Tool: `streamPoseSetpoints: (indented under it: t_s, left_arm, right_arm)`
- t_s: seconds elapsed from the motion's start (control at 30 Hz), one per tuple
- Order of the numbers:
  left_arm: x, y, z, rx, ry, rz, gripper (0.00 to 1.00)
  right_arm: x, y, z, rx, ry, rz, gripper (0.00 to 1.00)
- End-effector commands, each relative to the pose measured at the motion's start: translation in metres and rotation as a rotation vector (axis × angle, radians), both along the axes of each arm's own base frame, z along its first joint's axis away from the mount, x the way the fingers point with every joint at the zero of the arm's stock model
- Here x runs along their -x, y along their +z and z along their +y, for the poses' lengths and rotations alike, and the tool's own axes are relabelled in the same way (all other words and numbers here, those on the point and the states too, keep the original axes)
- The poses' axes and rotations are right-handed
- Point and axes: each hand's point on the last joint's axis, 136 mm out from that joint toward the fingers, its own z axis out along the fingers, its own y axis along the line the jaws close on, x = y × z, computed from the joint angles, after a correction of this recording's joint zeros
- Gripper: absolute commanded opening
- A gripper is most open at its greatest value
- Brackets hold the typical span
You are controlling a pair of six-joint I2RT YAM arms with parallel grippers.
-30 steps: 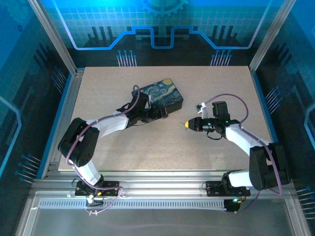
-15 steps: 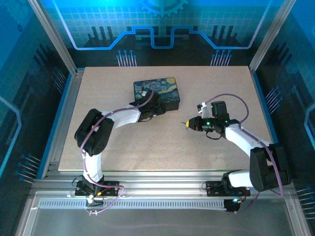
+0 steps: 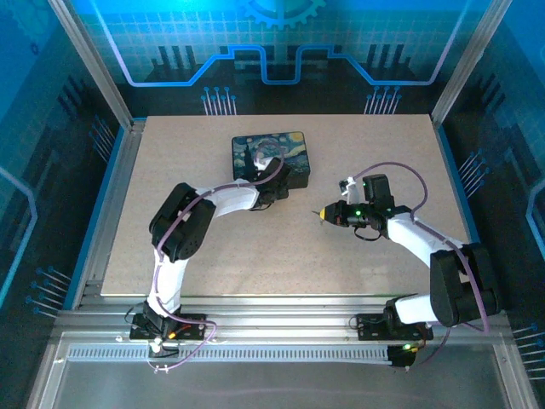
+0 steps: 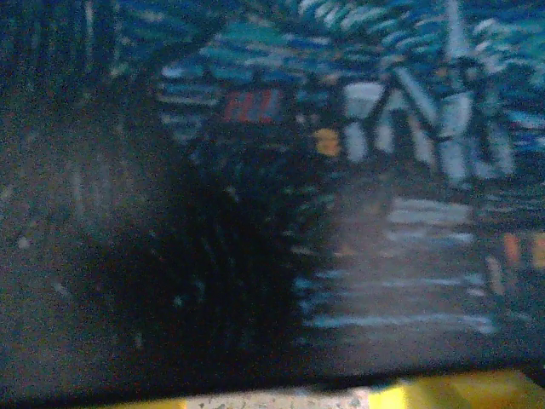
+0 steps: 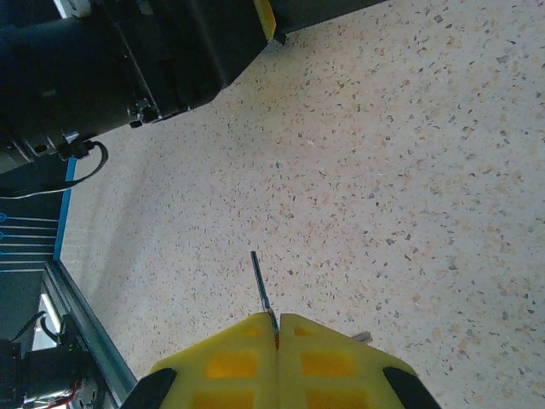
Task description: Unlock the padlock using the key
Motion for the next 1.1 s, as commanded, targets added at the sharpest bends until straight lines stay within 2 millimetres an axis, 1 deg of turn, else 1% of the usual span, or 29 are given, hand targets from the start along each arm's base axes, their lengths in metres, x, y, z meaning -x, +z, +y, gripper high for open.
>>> streamPoseSetpoints:
  t_s: [0.0, 0.17, 0.33, 0.43, 0.5, 0.6, 0.67, 0.8, 0.93, 1.07]
  left_arm:
    - [-0.006, -0.003, 0.002, -0.055, 0.019, -0.004, 0.48]
    - [-0.01, -0.002, 0.003, -0.082, 0.002, -0.018, 0.36]
    - [-0.009, 0.004, 0.0, -0.095, -0.053, -0.008, 0.29]
    - [0.002, 0.014, -0.008, -0.072, -0.121, 0.044, 0.21]
    - [0.013, 0.021, -0.015, -0.037, -0.177, 0.096, 0.2]
    - [0.032, 0.032, -0.027, 0.095, -0.244, 0.193, 0.17]
    - [0.043, 0.043, -0.033, 0.186, -0.281, 0.248, 0.15]
    - [0.058, 0.065, -0.042, 0.254, -0.362, 0.303, 0.12]
    - [0.074, 0.076, -0.051, 0.335, -0.397, 0.368, 0.1]
    - [0.082, 0.094, -0.063, 0.498, -0.389, 0.421, 0.09]
  right_arm:
    - [-0.001, 0.007, 0.006, -0.01, 0.022, -0.027, 0.0]
    - [0.004, 0.006, 0.005, -0.01, 0.028, -0.027, 0.0]
    - [0.008, 0.002, 0.002, 0.004, 0.026, -0.022, 0.0]
    - [0.011, -0.001, 0.0, 0.024, 0.033, -0.018, 0.0]
    - [0.01, -0.006, -0.003, 0.041, 0.035, -0.006, 0.0]
    - [0.007, -0.01, -0.003, 0.042, 0.032, 0.001, 0.0]
    - [0.005, -0.01, -0.002, 0.03, 0.032, -0.007, 0.0]
    - [-0.001, -0.013, 0.001, 0.003, 0.023, -0.02, 0.0]
    - [-0.003, -0.016, 0.006, -0.013, 0.018, -0.03, 0.0]
    - [-0.003, -0.015, 0.015, -0.021, 0.01, -0.048, 0.0]
